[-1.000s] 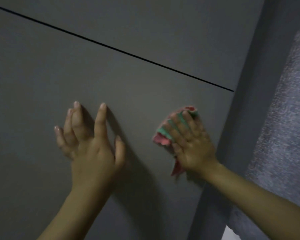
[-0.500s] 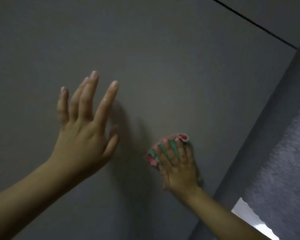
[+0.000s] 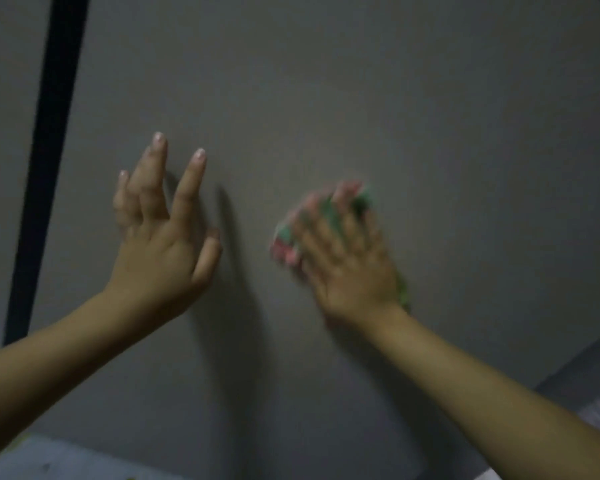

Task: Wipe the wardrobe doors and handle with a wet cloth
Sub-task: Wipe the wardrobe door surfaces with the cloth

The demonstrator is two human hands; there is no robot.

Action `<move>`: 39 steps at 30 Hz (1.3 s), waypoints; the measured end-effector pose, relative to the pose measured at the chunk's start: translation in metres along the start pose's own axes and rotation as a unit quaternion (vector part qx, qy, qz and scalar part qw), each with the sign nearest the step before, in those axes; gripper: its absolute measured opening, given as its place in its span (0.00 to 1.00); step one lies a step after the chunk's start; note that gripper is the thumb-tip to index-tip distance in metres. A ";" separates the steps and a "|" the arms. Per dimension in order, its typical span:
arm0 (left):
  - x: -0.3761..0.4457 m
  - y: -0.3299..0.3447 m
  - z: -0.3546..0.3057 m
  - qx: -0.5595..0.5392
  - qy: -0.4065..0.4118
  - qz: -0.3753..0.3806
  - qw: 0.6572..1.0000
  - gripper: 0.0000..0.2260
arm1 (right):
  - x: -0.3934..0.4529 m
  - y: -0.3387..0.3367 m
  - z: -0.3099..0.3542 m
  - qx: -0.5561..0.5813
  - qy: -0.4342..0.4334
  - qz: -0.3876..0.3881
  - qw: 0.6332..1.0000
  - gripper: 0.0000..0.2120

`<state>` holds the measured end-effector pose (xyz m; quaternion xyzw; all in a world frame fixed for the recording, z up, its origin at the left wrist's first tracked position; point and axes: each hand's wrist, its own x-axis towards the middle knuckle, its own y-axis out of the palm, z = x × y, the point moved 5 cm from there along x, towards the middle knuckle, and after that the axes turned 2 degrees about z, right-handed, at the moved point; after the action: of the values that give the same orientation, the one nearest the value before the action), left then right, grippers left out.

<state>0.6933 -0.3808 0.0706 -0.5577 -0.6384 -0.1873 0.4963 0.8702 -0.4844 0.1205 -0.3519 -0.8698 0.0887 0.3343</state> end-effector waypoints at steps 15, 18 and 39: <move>-0.028 -0.038 0.096 -0.063 -0.163 -0.042 0.984 0.31 | 0.155 0.001 0.061 0.014 -0.015 -0.058 0.998 0.24; -0.037 -0.036 0.104 -0.078 -0.177 -0.037 0.980 0.31 | 0.092 0.027 0.111 0.026 -0.191 0.034 0.981 0.23; -0.097 -0.049 0.212 -0.174 -0.313 -0.048 0.932 0.31 | 0.203 0.039 0.201 -0.030 -0.329 0.066 0.942 0.26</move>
<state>0.5483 -0.2788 -0.0889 -0.6347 -0.7446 -0.1350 0.1569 0.6553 -0.3032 0.0578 -0.3696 -0.9084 0.1953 0.0125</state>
